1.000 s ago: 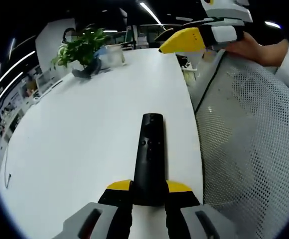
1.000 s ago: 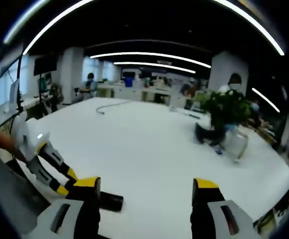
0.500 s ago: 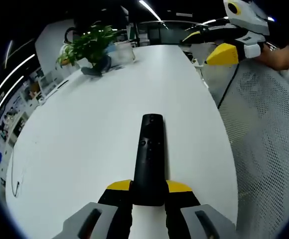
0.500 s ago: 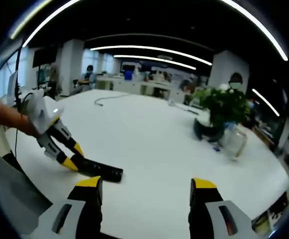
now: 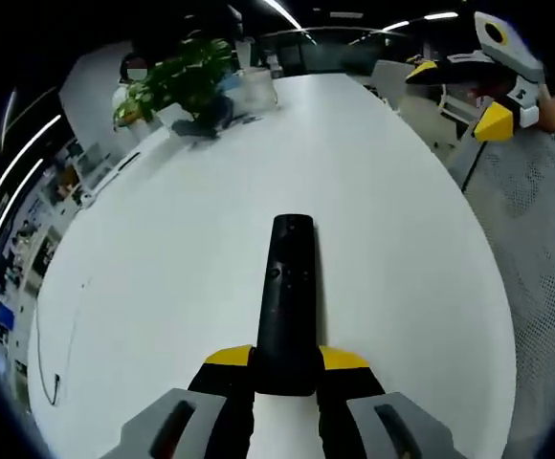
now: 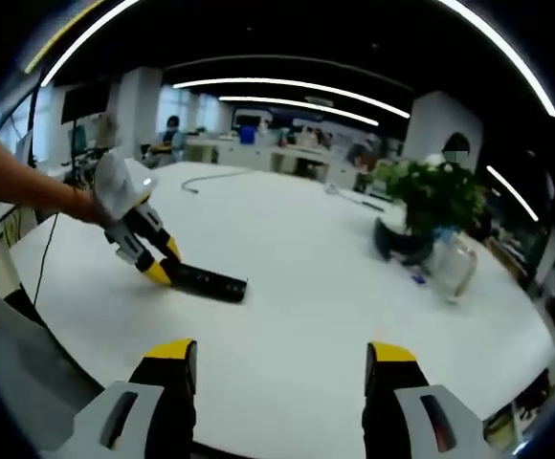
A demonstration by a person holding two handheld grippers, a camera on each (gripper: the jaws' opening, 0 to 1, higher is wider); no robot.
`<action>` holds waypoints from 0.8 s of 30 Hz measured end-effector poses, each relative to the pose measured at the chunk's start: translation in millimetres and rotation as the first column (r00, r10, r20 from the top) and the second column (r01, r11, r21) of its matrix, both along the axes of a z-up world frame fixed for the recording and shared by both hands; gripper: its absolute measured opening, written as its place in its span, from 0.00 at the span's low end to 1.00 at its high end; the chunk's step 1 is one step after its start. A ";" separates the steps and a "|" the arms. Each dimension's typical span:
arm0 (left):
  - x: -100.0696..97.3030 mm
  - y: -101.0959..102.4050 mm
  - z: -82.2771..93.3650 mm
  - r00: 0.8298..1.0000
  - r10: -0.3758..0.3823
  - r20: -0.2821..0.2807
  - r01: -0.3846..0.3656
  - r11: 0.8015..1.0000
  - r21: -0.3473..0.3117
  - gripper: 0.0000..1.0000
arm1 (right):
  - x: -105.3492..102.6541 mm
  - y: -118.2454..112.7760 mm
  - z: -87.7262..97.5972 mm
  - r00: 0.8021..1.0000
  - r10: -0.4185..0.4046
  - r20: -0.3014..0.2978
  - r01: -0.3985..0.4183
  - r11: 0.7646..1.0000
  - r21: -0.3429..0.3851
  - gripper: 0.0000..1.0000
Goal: Press the specified remote control buttons in sequence, fully releasing each button before pressing the next.
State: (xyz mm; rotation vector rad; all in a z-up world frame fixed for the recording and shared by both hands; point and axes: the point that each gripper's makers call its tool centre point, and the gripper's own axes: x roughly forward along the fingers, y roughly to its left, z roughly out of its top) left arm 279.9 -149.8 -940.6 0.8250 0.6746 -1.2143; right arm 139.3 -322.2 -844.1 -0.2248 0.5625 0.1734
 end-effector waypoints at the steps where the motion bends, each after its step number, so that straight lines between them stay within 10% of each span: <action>1: 3.9 0.1 -0.2 1.000 -0.001 0.001 0.001 1.000 0.002 0.23 | -0.3 0.0 -1.0 1.000 0.001 -0.005 -0.001 1.000 -0.004 0.69; 24: 101.0 14.3 1.5 0.998 -0.046 0.052 0.039 0.991 0.130 0.23 | -1.4 -4.4 -3.2 1.000 -0.018 -0.020 0.017 0.999 -0.033 0.66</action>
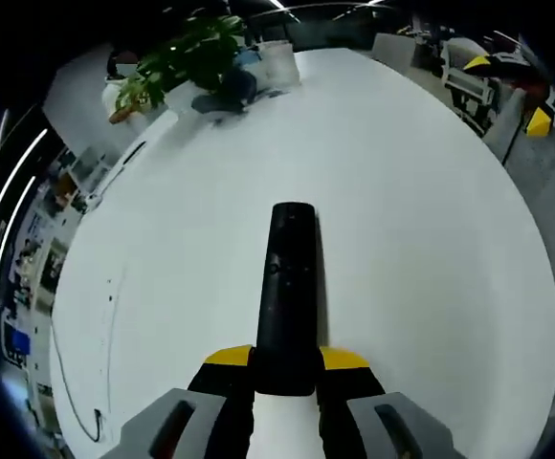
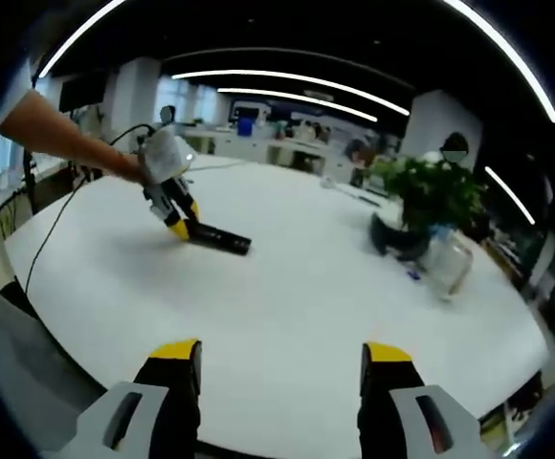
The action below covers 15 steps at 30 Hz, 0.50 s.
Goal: Press the specified remote control buttons in sequence, fully releasing each button before pressing the next.
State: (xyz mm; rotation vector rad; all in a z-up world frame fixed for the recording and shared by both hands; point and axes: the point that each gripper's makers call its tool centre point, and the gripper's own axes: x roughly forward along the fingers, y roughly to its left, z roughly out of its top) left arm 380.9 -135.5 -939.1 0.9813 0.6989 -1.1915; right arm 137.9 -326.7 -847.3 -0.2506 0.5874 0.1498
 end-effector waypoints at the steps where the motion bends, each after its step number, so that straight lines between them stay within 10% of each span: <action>1: 5.1 0.6 0.7 1.000 0.003 0.002 -0.003 1.000 0.002 0.23 | 0.2 0.1 1.5 1.000 0.000 0.007 0.000 1.000 0.002 0.66; 15: 49.6 7.6 -3.2 1.000 -0.008 0.019 0.006 0.996 0.086 0.23 | 0.4 -2.6 1.4 1.000 -0.014 0.010 0.014 1.000 -0.004 0.66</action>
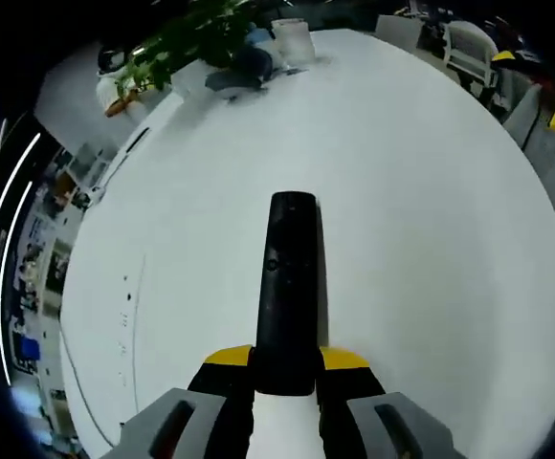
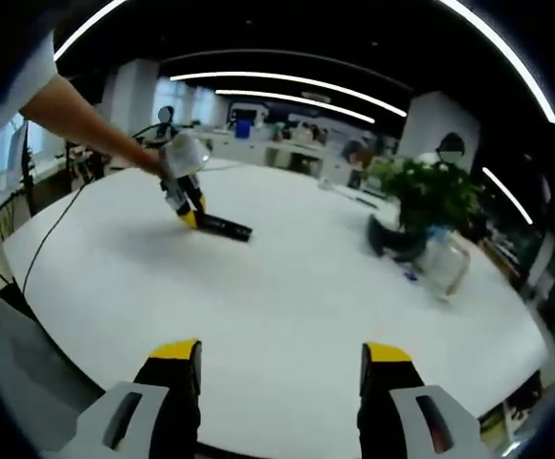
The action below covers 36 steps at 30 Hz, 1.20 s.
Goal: Press the specified remote control buttons in sequence, fully releasing each button before pressing the next.
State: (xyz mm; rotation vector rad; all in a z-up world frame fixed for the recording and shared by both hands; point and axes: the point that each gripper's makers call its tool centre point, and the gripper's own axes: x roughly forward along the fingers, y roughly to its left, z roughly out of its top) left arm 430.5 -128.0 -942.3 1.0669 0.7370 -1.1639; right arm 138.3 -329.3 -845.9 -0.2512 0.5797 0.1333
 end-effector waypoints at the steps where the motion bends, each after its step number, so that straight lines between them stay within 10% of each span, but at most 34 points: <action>1: 2.7 0.8 -1.4 1.000 0.003 -0.005 -0.003 1.000 0.005 0.23 | 0.0 -0.1 0.1 1.000 0.000 0.000 0.000 1.000 0.001 0.65; 24: 4.1 2.1 -3.7 0.988 0.045 -0.146 -0.050 0.998 -0.028 0.24 | 0.0 1.8 0.6 1.000 0.006 0.002 -0.006 1.000 0.000 0.68; 36: 13.5 9.4 5.1 0.970 0.243 0.004 -0.242 0.966 -0.088 0.40 | 0.4 5.3 3.9 1.000 0.023 0.018 -0.023 1.000 0.016 0.70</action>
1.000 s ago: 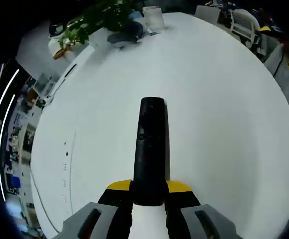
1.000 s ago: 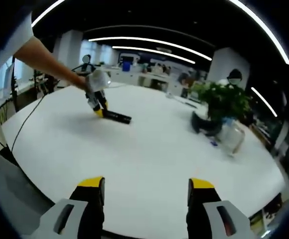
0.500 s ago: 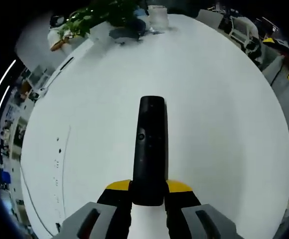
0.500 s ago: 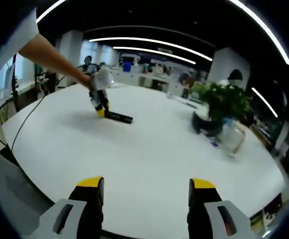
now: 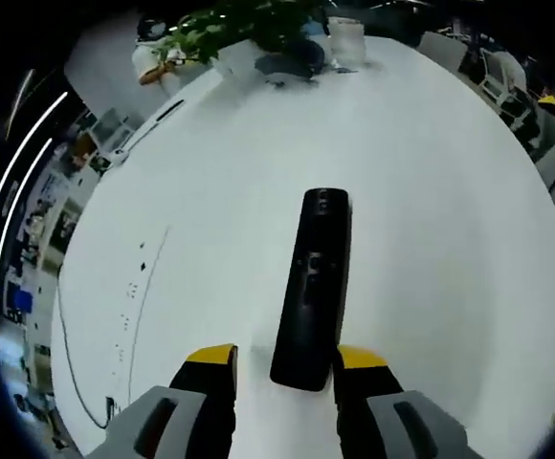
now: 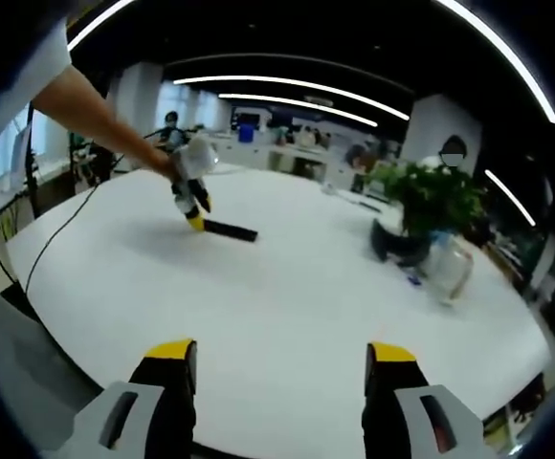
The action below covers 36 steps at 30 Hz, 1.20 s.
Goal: Press the specified remote control buttons in sequence, fully releasing each button before pressing the next.
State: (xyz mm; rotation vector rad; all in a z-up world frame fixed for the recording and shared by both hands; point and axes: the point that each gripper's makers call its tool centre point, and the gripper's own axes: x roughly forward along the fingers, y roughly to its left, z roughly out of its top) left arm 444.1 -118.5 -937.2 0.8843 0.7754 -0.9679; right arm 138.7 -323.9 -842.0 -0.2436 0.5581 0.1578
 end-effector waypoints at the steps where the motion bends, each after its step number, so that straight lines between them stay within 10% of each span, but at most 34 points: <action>1: 1.8 1.1 1.0 0.999 0.037 0.022 -0.037 0.999 -0.022 0.41 | 0.1 0.7 1.1 1.000 0.003 0.005 -0.003 1.000 0.002 0.70; 9: 0.4 2.4 20.3 0.972 0.232 0.029 -0.221 0.953 -0.208 0.67 | -0.1 2.7 5.8 0.999 0.012 0.030 -0.013 1.000 0.018 0.70; 18: -23.1 8.5 83.1 0.928 0.371 0.021 -0.321 0.831 -0.455 0.83 | 1.3 4.0 8.5 0.999 0.021 0.043 -0.023 0.999 0.034 0.74; 31: -77.6 37.5 119.4 0.912 0.406 0.060 -0.317 0.789 -0.526 0.92 | 12.9 -5.1 18.7 0.998 0.038 0.058 -0.044 0.992 0.117 0.88; 36: -100.9 44.8 135.6 0.888 0.457 0.058 -0.338 0.733 -0.590 0.97 | 19.5 -31.9 24.9 0.997 -0.005 0.076 -0.005 0.991 0.130 0.88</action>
